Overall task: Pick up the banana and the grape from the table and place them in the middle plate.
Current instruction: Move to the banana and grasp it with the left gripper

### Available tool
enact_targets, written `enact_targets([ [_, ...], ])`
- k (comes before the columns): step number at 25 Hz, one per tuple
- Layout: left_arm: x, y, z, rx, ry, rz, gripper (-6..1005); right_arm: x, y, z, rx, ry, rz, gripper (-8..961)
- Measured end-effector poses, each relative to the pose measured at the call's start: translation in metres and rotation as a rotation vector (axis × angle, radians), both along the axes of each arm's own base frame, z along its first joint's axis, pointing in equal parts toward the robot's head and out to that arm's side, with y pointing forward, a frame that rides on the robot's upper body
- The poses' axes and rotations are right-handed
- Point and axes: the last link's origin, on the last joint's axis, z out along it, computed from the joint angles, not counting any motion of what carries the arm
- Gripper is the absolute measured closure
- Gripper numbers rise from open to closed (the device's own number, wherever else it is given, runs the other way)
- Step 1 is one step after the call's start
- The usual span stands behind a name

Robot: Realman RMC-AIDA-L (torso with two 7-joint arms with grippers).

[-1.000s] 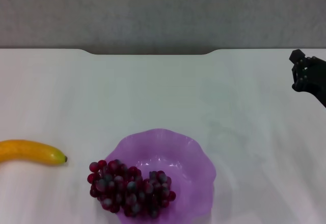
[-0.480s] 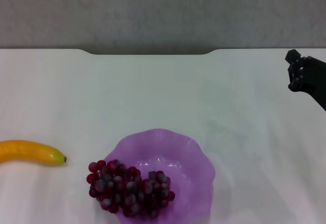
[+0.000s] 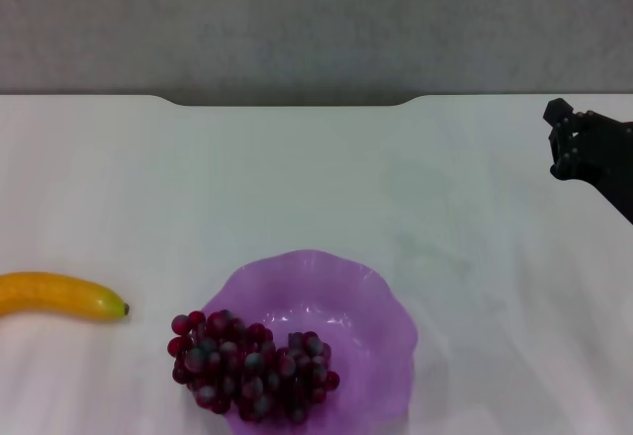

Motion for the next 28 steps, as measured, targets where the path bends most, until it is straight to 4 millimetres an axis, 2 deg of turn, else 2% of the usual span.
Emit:
enact_targets([
  [14,0.002,0.043,-0.055,-0.177,0.019,0.055,182,0.001,-0.002,0.000,-0.001,0.014,0.000,943],
  [21,0.003,0.053,-0.067,-0.177,0.024,0.050,191,0.001,-0.003,0.001,0.000,0.015,0.001,943],
  [28,0.000,0.061,-0.068,-0.137,0.038,0.045,199,0.000,-0.003,0.001,-0.001,0.020,0.006,943],
])
